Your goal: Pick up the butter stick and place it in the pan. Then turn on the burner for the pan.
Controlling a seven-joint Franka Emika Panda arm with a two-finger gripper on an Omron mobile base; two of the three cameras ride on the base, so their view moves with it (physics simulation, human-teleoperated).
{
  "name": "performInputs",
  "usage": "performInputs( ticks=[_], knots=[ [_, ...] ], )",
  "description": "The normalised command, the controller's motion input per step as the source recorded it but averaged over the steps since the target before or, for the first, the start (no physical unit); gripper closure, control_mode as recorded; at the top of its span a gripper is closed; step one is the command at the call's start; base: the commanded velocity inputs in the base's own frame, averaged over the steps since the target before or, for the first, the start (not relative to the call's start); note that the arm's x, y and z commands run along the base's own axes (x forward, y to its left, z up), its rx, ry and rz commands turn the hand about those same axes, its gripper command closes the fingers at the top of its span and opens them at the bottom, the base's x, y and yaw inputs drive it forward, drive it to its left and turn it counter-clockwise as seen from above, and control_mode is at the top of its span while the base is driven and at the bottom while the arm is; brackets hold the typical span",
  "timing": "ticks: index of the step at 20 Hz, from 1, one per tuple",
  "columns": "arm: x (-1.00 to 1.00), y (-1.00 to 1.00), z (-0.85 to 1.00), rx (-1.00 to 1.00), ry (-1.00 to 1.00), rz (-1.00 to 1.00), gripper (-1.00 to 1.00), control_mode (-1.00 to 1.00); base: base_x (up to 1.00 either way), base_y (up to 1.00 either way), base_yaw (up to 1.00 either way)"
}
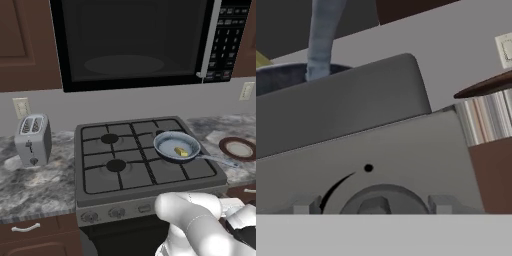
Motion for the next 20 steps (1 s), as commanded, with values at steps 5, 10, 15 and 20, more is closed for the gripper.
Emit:
performInputs(
  ticks=[5,10,15,20],
  knots=[
    [0.0,0.0,-0.03,0.0,0.0,0.0,-1.0,-1.0,0.0,0.0,0.0],
    [0.0,0.0,-0.07,0.0,0.0,0.0,-1.0,-1.0,0.0,0.0,0.0],
    [0.0,0.0,-0.07,0.0,0.0,0.0,-1.0,-1.0,0.0,0.0,0.0],
    [0.0,0.0,-0.06,0.0,0.0,0.0,-1.0,-1.0,0.0,0.0,0.0]
  ],
)
